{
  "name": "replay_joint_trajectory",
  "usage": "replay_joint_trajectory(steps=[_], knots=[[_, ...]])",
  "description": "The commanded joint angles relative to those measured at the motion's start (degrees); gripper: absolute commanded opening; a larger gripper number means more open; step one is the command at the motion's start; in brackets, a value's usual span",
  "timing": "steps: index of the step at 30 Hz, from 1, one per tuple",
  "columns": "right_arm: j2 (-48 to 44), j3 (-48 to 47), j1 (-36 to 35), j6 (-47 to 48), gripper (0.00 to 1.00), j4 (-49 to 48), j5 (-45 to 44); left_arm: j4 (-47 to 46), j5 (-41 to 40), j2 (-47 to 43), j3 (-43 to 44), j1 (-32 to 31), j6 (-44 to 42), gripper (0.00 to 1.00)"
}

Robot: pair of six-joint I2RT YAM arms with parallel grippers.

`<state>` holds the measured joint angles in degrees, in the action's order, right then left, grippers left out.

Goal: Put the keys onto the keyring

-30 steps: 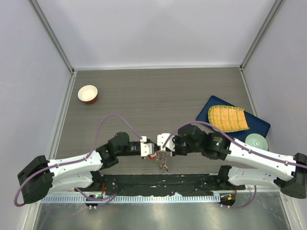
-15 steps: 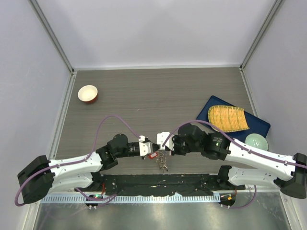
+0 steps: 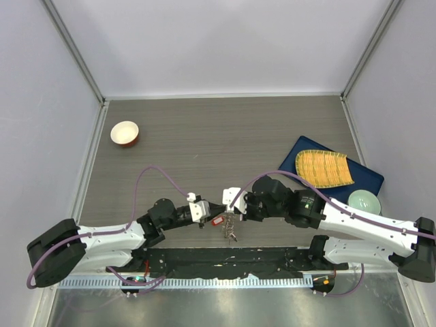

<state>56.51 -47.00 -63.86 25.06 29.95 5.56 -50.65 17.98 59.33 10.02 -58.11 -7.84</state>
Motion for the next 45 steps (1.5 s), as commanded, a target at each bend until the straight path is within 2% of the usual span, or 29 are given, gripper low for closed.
replay_joint_trajectory(steps=[1, 12, 31, 45], knots=[[0.18, -0.46, 0.05, -0.8, 0.01, -3.5, -1.95, -7.7, 0.04, 1.14, 0.09, -0.08, 1.51, 0.0], [1.15, -1.16, 0.05, -0.27, 0.01, -4.46, -4.86, -8.41, 1.01, 1.49, 0.09, -0.08, 2.03, 0.0], [-1.14, -0.46, 0.05, -0.01, 0.01, -3.15, -4.86, -8.15, 0.22, 2.19, 0.09, -0.08, 2.21, 0.0], [-1.32, -0.9, 0.05, 0.08, 0.01, -2.36, -1.17, -8.06, 0.3, 2.46, 0.35, -0.08, 2.65, 0.0]])
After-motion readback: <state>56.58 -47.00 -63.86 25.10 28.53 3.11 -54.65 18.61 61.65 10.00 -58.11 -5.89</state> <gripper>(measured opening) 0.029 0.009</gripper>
